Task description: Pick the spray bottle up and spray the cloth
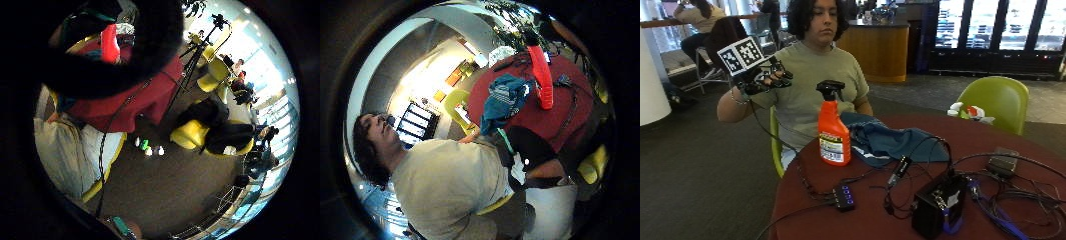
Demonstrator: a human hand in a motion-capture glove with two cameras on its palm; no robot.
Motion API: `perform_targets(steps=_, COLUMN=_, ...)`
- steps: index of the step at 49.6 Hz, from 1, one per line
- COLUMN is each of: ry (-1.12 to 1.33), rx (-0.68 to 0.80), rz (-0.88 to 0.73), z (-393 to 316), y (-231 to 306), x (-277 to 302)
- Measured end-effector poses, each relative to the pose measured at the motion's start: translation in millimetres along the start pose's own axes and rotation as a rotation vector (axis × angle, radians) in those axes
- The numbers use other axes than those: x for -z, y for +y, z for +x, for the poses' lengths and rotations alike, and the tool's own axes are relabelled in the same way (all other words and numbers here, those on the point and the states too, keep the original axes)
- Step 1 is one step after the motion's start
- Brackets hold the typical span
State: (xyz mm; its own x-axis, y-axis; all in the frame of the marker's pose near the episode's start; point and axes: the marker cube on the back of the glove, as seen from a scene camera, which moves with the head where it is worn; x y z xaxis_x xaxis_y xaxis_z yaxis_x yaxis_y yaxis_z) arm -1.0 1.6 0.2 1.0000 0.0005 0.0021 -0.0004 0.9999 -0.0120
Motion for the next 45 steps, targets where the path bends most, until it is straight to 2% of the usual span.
perform_targets(steps=16, ry=0.019, rx=-0.006, rz=0.004, z=-1, y=2, x=0)
perform_targets(steps=21, ry=-0.045, rx=-0.056, rz=0.014, z=3, y=-2, x=-5)
perform_targets(steps=27, ry=-0.236, rx=-0.164, rz=0.007, z=9, y=-11, x=-22)
perform_targets(steps=31, ry=-0.460, rx=-0.183, rz=-0.010, z=11, y=-19, x=-37)
perform_targets(steps=38, ry=-0.833, rx=-0.230, rz=0.089, z=13, y=-39, x=-70)
perform_targets(steps=45, ry=-0.907, rx=-0.328, rz=0.139, z=13, y=-60, x=-91)
